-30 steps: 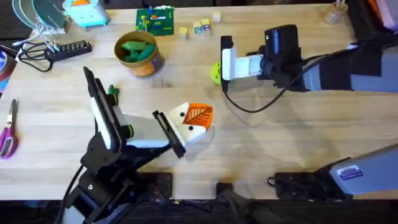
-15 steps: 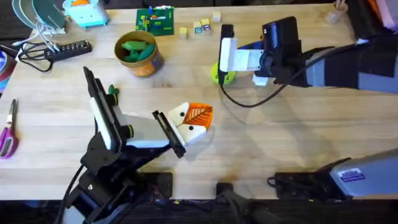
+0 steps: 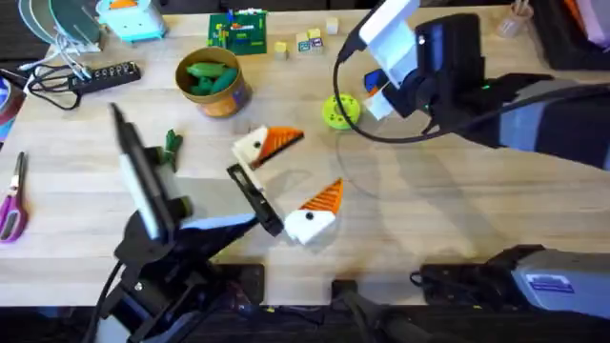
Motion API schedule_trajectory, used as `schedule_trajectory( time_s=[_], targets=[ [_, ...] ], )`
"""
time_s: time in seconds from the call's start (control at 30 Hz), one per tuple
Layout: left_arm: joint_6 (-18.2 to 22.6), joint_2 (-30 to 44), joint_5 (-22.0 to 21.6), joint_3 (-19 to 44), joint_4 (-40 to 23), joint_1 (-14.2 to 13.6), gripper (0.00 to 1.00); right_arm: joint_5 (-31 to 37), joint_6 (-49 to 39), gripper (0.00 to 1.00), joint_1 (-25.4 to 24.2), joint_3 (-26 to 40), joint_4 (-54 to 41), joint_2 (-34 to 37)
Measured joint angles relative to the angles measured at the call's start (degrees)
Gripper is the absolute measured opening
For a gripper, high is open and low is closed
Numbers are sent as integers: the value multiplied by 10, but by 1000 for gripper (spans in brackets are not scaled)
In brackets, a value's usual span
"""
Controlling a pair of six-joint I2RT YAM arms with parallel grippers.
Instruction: Pick up the gripper from the table and insert it into the empty holder that is missing its gripper. Then pick up a screw, insert it into the mounting hole, and use the screwdriver to tighten it. Finally, clean up the table by picking up the vegetable and placing it into the bucket.
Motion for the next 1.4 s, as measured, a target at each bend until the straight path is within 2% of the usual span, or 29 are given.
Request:
schedule_trajectory(
  time_s=[0.07, 0.17, 0.3, 0.4, 0.53, 0.7, 0.77, 0.87, 0.97, 1.03, 1.23, 1.3, 1.37, 1.4],
  targets=[
    [3, 0, -29, 2, 36, 0, 992, 0, 21, 991, 0, 0, 1, -18],
    [4, 0, -88, 23, 6, 0, 992, 0, 41, 991, 0, 0, 1, -38],
    [6, 3, -176, 109, -100, 0, 992, -1, 53, 991, 0, 0, 0, -54],
    [4, 31, -239, 205, -181, 0, 992, -2, 57, 992, 0, 0, 0, -61],
    [-14, 113, -315, 332, -289, 0, 992, -2, 59, 991, 2, 0, -2, -62],
    [-37, 252, -380, 467, -453, 0, 991, -2, 61, 991, 17, 0, -3, -62],
    [-48, 307, -392, 513, -516, 4, 991, -3, 61, 991, 24, 0, -3, -62],
    [-72, 389, -397, 576, -589, 25, 990, -4, 61, 991, 33, 0, -5, -62],
    [-86, 458, -387, 626, -592, 50, 991, -4, 60, 991, 37, 0, -7, -62],
    [-92, 490, -379, 647, -589, 55, 992, -4, 61, 991, 37, 0, -7, -62],
    [-101, 533, -366, 654, -627, 65, 991, -4, 61, 991, 37, 0, -16, -62],
    [-108, 541, -361, 654, -649, 93, 991, -4, 61, 991, 37, 0, -23, -62],
    [-113, 552, -355, 654, -667, 142, 991, -4, 61, 991, 37, 0, -29, -62],
    [-113, 559, -352, 654, -672, 175, 990, -4, 61, 991, 37, 0, -30, -62]
  ],
)
